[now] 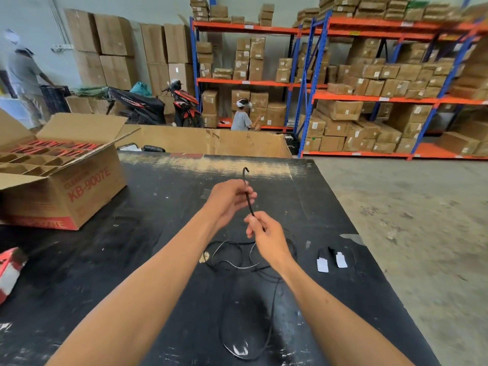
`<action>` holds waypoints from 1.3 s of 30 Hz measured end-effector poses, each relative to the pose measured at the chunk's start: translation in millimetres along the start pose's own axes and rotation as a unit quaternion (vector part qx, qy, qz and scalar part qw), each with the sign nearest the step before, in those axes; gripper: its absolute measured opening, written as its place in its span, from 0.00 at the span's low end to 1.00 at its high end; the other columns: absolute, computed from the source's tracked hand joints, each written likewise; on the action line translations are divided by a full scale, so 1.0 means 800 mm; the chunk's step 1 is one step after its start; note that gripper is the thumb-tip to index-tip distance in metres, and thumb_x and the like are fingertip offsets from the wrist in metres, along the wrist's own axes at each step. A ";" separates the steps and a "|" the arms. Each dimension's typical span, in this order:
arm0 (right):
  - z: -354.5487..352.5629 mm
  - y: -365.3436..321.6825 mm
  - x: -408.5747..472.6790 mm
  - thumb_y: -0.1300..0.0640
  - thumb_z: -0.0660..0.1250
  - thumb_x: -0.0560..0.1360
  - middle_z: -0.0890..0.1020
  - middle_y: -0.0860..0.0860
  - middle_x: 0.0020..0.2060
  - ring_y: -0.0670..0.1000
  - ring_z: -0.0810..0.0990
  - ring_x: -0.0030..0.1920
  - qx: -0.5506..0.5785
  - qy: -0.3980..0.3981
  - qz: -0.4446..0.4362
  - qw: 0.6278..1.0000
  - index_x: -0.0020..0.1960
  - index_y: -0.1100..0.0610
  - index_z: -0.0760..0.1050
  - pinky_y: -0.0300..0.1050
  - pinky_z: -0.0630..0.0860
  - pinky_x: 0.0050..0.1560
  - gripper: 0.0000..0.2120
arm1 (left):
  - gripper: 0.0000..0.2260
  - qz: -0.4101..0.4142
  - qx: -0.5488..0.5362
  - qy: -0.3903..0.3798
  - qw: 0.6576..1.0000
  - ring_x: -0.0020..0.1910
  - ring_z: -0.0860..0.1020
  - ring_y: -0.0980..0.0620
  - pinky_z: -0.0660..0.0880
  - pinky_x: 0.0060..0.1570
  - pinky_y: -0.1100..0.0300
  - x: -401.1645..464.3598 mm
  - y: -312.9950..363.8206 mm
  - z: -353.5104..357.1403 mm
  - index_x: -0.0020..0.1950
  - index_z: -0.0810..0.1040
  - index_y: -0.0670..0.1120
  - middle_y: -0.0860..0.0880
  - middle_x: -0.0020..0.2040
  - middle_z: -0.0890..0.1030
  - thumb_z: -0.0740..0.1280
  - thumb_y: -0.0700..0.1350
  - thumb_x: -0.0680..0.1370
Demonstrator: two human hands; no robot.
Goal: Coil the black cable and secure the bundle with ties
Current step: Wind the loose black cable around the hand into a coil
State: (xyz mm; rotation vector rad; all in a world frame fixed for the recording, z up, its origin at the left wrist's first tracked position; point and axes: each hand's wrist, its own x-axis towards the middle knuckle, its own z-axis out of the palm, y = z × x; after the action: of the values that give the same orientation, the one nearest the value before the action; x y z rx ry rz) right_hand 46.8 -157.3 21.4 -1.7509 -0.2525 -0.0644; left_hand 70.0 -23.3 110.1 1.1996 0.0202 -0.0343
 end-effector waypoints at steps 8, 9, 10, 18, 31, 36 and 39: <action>-0.012 0.030 -0.022 0.61 0.59 0.84 0.80 0.51 0.34 0.49 0.78 0.36 0.050 -0.166 0.038 0.984 0.47 0.57 0.78 0.44 0.75 0.42 0.11 | 0.11 -0.064 -0.158 -0.028 0.985 0.23 0.66 0.56 0.71 0.23 0.64 0.013 0.016 0.012 0.50 0.76 0.42 0.52 0.26 0.67 0.57 0.46 0.83; -0.017 0.033 -0.023 0.60 0.59 0.84 0.80 0.51 0.35 0.49 0.78 0.36 0.044 -0.166 0.043 0.984 0.47 0.57 0.79 0.44 0.76 0.42 0.11 | 0.12 -0.067 -0.145 -0.035 0.987 0.23 0.66 0.56 0.71 0.24 0.64 0.014 0.016 0.012 0.51 0.76 0.41 0.52 0.26 0.67 0.57 0.46 0.83; -0.021 0.034 -0.023 0.60 0.59 0.84 0.80 0.51 0.35 0.49 0.78 0.37 0.042 -0.164 0.048 0.984 0.47 0.56 0.79 0.43 0.76 0.41 0.12 | 0.12 -0.071 -0.132 -0.042 0.988 0.24 0.67 0.56 0.71 0.24 0.64 0.015 0.014 0.012 0.52 0.76 0.41 0.51 0.27 0.68 0.56 0.47 0.83; -0.037 0.028 -0.014 0.61 0.62 0.79 0.78 0.54 0.33 0.52 0.77 0.34 0.103 -0.209 0.114 0.966 0.37 0.57 0.76 0.44 0.76 0.40 0.13 | 0.20 -0.087 -0.114 -0.151 0.978 0.14 0.66 0.58 0.64 0.16 0.68 0.008 0.010 0.004 0.65 0.78 0.40 0.51 0.28 0.81 0.62 0.52 0.80; -0.014 0.021 -0.013 0.59 0.61 0.70 0.72 0.55 0.31 0.53 0.72 0.33 0.156 -0.241 0.134 0.948 0.32 0.56 0.69 0.46 0.74 0.39 0.08 | 0.20 -0.101 -0.168 -0.298 0.934 0.20 0.77 0.57 0.79 0.24 0.64 -0.002 0.021 -0.004 0.72 0.70 0.47 0.43 0.53 0.86 0.56 0.48 0.81; -0.012 0.021 -0.013 0.57 0.61 0.71 0.71 0.55 0.31 0.53 0.72 0.33 0.146 -0.238 0.134 0.951 0.33 0.56 0.69 0.46 0.73 0.38 0.08 | 0.23 -0.098 -0.171 -0.305 0.932 0.20 0.77 0.56 0.79 0.24 0.61 -0.003 0.021 -0.011 0.75 0.66 0.45 0.37 0.61 0.81 0.50 0.53 0.83; -0.012 0.018 -0.015 0.53 0.62 0.73 0.69 0.53 0.29 0.52 0.68 0.29 0.126 -0.238 0.148 0.952 0.33 0.56 0.70 0.44 0.68 0.34 0.12 | 0.29 -0.101 -0.197 -0.308 0.925 0.29 0.82 0.49 0.83 0.32 0.54 0.001 0.025 -0.013 0.76 0.63 0.41 0.33 0.66 0.76 0.47 0.60 0.83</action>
State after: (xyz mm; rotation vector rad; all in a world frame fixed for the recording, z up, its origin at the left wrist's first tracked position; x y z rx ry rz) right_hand 39.2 -170.5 7.1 -1.5099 -0.3270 0.5908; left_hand 71.2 -6.6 125.1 0.7383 -0.3863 -0.5628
